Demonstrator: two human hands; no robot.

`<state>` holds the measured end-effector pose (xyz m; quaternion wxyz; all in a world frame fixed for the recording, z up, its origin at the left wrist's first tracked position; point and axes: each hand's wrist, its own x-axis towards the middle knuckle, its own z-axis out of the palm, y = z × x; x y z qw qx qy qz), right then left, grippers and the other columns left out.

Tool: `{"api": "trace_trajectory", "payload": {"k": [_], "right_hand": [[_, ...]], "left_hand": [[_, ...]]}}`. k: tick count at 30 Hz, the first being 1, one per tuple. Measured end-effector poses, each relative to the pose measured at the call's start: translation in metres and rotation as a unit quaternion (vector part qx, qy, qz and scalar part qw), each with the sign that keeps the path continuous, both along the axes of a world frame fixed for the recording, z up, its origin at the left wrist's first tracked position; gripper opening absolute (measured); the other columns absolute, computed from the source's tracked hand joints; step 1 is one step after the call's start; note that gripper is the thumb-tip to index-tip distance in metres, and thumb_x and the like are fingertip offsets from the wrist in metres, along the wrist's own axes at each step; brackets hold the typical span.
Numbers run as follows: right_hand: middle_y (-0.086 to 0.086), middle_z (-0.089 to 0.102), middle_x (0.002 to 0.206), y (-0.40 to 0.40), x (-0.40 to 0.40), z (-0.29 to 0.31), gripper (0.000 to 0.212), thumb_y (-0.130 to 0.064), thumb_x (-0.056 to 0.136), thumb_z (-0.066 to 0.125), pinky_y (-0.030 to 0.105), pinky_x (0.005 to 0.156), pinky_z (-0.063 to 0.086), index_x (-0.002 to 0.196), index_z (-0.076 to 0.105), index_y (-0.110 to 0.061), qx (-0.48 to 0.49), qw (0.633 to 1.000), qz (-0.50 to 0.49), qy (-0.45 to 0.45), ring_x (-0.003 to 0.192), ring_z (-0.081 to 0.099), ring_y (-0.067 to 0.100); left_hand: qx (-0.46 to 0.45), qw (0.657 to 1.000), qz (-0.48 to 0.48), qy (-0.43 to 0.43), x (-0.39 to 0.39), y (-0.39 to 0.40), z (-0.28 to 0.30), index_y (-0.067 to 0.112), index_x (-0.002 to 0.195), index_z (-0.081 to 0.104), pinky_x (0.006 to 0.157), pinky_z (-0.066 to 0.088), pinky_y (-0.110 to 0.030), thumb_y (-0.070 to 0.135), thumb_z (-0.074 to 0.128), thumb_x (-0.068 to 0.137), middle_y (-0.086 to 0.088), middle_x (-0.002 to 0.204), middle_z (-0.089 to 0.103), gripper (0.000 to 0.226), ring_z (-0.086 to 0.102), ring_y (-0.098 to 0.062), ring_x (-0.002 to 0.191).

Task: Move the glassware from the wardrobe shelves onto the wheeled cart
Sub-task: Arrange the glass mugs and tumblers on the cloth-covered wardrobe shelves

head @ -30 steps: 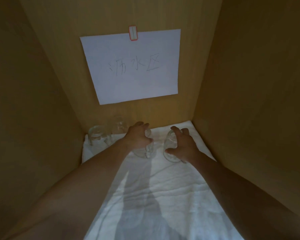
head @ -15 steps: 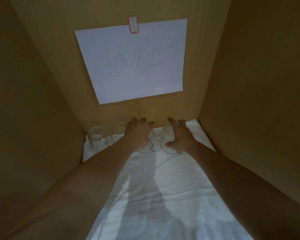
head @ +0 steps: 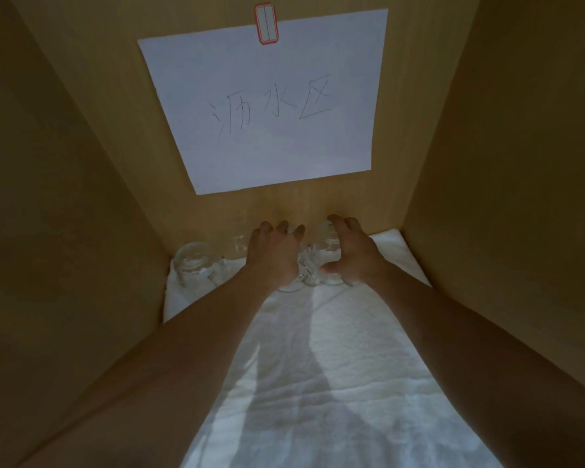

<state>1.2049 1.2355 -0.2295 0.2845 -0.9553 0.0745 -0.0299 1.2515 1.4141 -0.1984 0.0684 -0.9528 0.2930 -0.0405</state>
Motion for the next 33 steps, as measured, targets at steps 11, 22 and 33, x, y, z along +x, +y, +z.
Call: {"api": "trace_trajectory", "payload": {"k": [11, 22, 33], "right_hand": [[0.012, 0.016, 0.160, 0.010, -0.017, 0.001, 0.123, -0.033, 0.071, 0.090, 0.041, 0.104, 0.046, 0.161, 0.008, -0.023, 0.004, 0.999, -0.037, 0.003, 0.133, 0.047, 0.034], [0.011, 0.011, 0.164, 0.035, -0.062, 0.029, 0.106, -0.043, 0.080, 0.080, 0.049, 0.109, 0.040, 0.160, 0.012, -0.031, -0.072, 0.994, -0.086, -0.005, 0.143, 0.028, 0.041], [0.007, 0.018, 0.163, 0.065, -0.123, 0.038, 0.097, -0.054, 0.082, 0.075, 0.052, 0.106, 0.042, 0.158, 0.020, -0.032, -0.129, 0.988, -0.082, 0.012, 0.141, 0.031, 0.040]], "left_hand": [[-0.060, 0.998, -0.005, -0.008, -0.009, 0.003, -0.002, 0.026, 0.153, 0.038, 0.104, 0.043, -0.042, 0.034, 0.074, 0.089, -0.006, 0.161, 0.034, 0.074, 0.047, -0.033, 0.133], [-0.133, 0.991, 0.000, -0.008, -0.044, 0.041, 0.010, 0.029, 0.154, 0.035, 0.112, 0.035, -0.042, 0.049, 0.056, 0.097, -0.004, 0.160, 0.036, 0.065, 0.035, -0.030, 0.142], [-0.165, 0.986, 0.000, 0.007, -0.092, 0.064, 0.021, 0.025, 0.153, 0.037, 0.111, 0.037, -0.045, 0.045, 0.055, 0.097, -0.008, 0.158, 0.038, 0.062, 0.035, -0.034, 0.142]]}}
